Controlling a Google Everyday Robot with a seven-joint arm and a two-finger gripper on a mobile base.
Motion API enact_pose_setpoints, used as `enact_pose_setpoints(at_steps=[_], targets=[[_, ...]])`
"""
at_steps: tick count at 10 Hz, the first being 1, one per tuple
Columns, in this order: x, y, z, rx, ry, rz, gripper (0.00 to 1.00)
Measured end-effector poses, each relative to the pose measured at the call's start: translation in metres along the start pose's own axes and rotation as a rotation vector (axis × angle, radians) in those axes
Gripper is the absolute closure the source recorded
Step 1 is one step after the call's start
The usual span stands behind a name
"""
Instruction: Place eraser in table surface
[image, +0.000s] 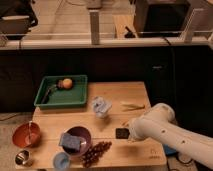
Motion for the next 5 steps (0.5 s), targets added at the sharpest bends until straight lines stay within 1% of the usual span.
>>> enact_pose_setpoints(at_steps=[2,3,4,5], targets=[[0.012,-0.003,0.025,-0.084,-0.001,0.018,1.0],[0.015,-0.003,0.04,-0.135,0.0,0.014,1.0],[0.016,-0.003,0.052,-0.183,0.004,-0.003,1.0],[0.017,-0.004,0.059,-0.22,0.003,-0.018,1.0]])
